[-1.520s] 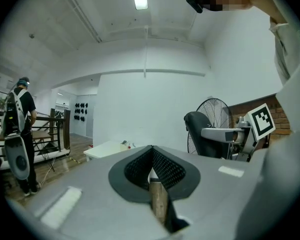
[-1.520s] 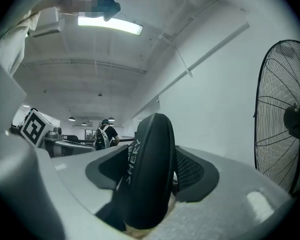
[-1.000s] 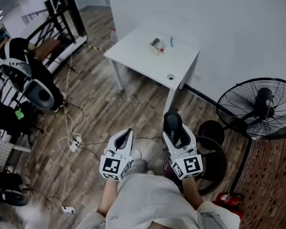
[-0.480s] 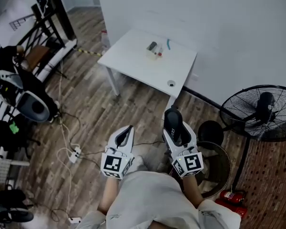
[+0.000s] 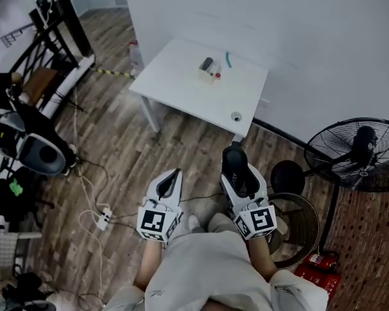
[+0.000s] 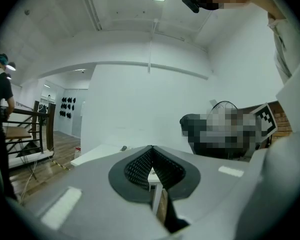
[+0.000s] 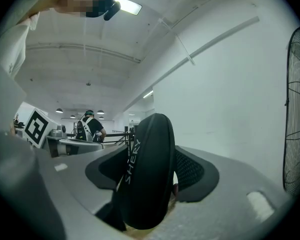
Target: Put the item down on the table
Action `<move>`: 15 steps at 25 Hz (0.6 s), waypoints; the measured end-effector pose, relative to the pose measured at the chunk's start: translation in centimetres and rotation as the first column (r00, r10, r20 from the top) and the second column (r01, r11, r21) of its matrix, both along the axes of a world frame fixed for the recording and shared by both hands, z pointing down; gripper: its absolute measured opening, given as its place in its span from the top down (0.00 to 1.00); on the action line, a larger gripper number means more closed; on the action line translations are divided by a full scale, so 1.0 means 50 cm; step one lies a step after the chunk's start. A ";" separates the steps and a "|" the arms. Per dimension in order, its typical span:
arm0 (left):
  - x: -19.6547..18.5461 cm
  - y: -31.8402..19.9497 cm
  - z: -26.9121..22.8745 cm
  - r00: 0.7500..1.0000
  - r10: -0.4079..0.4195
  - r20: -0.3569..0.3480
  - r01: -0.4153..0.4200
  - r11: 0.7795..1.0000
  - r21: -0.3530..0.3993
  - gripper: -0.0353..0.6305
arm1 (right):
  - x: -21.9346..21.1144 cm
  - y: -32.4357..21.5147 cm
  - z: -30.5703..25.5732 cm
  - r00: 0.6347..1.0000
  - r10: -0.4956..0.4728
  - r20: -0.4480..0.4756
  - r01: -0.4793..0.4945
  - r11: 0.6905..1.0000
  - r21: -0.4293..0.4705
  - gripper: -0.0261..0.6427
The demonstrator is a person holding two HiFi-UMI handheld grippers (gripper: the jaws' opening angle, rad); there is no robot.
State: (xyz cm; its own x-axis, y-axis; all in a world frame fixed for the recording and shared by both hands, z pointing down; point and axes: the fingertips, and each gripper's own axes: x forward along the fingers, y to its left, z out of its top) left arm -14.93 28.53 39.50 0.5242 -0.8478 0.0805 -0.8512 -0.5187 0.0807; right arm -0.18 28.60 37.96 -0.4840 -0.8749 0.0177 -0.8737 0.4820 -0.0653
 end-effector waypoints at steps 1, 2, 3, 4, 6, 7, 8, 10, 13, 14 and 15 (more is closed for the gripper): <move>-0.001 -0.008 0.000 1.000 0.004 0.000 -0.004 1.000 -0.004 0.92 | -0.002 -0.007 0.002 1.000 0.004 -0.002 -0.004 1.000 -0.003 0.54; -0.002 -0.017 0.002 1.000 0.008 0.001 -0.008 1.000 -0.008 0.92 | -0.004 -0.015 0.004 1.000 0.008 -0.004 -0.008 1.000 -0.006 0.54; -0.003 -0.026 0.006 1.000 0.011 0.003 -0.011 1.000 -0.010 0.92 | -0.005 -0.023 0.006 1.000 0.013 -0.003 -0.013 1.000 -0.007 0.54; -0.005 -0.036 0.010 1.000 0.014 0.002 -0.014 1.000 -0.011 0.92 | -0.007 -0.032 0.008 1.000 0.016 -0.002 -0.016 1.000 -0.009 0.54; -0.008 -0.055 0.012 1.000 0.016 0.000 -0.016 1.000 -0.014 0.92 | -0.010 -0.051 0.011 1.000 0.021 -0.004 -0.021 1.000 -0.011 0.54; -0.010 -0.065 0.012 1.000 0.018 0.000 -0.018 1.000 -0.011 0.92 | -0.012 -0.060 0.013 1.000 0.022 -0.006 -0.022 1.000 -0.012 0.54; -0.011 -0.074 0.013 1.000 0.019 0.001 -0.019 1.000 -0.008 0.92 | -0.013 -0.069 0.016 1.000 0.024 -0.006 -0.024 1.000 -0.014 0.54; -0.014 -0.094 0.010 1.000 0.020 0.004 -0.020 1.000 -0.008 0.92 | -0.015 -0.089 0.020 1.000 0.028 -0.003 -0.028 0.999 -0.015 0.54; -0.013 -0.125 0.007 1.000 0.023 0.011 -0.023 1.000 0.004 0.92 | -0.018 -0.121 0.018 1.000 0.027 -0.001 -0.027 1.000 -0.012 0.54; -0.012 -0.136 0.007 1.000 0.025 0.013 -0.025 1.000 0.009 0.92 | -0.018 -0.133 0.018 1.000 0.025 0.000 -0.025 1.000 -0.010 0.54; -0.010 -0.149 0.007 1.000 0.027 0.016 -0.027 1.000 0.013 0.92 | -0.016 -0.146 0.018 1.000 0.025 0.003 -0.025 1.000 -0.009 0.54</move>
